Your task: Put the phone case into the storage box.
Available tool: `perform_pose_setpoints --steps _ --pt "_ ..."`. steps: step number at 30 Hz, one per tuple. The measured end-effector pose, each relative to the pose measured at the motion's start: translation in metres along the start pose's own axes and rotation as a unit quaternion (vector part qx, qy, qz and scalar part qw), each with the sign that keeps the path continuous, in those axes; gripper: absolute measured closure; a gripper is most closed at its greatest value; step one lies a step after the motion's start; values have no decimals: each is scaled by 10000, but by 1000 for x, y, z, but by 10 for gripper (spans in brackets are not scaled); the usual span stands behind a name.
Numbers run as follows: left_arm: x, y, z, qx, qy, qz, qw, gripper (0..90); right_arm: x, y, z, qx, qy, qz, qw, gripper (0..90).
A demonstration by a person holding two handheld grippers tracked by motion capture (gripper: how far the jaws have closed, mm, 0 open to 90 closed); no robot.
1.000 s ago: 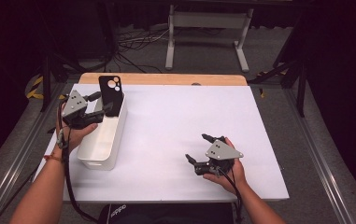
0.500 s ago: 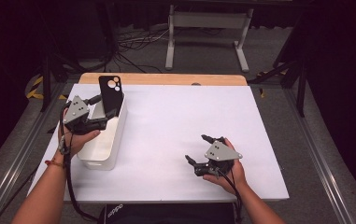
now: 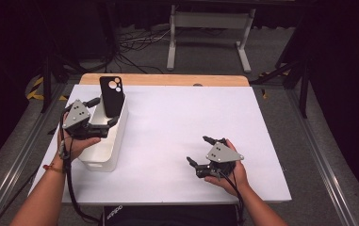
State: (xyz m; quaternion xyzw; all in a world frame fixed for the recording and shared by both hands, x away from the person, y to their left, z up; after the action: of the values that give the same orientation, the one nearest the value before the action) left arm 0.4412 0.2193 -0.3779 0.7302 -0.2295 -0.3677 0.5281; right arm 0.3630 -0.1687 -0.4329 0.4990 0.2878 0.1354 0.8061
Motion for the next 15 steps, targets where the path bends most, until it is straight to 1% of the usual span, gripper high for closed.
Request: perform_pose_setpoints --steps 1,5,7,12,15 --pt "0 0 1 -7 -19 -50 10000 94 0 0 0 -3 7 -2 10000 138" --pt "0 1 3 11 -42 -61 10000 65 -1 1 1 15 0 13 10000 137" --pt "-2 2 4 33 -44 15 10000 64 -1 1 1 3 8 11 10000 137" --pt "-5 4 7 36 -104 5 9999 56 -1 1 1 -2 10 13 10000 137" --pt "-6 5 9 51 -112 67 9999 55 -1 1 1 -2 10 16 10000 138"
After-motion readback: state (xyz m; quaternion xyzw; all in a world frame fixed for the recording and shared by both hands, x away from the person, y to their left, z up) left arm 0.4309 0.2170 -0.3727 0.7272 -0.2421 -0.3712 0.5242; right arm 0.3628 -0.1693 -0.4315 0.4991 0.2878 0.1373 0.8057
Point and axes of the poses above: each handheld gripper's, and its own axes: x roughly forward along the jaws, y roughly out of its top, z roughly to its right, the point moved 3 cm from there along x, roughly forward along the jaws, and after that the axes turned 9 degrees about -y, right-handed, at the moved point
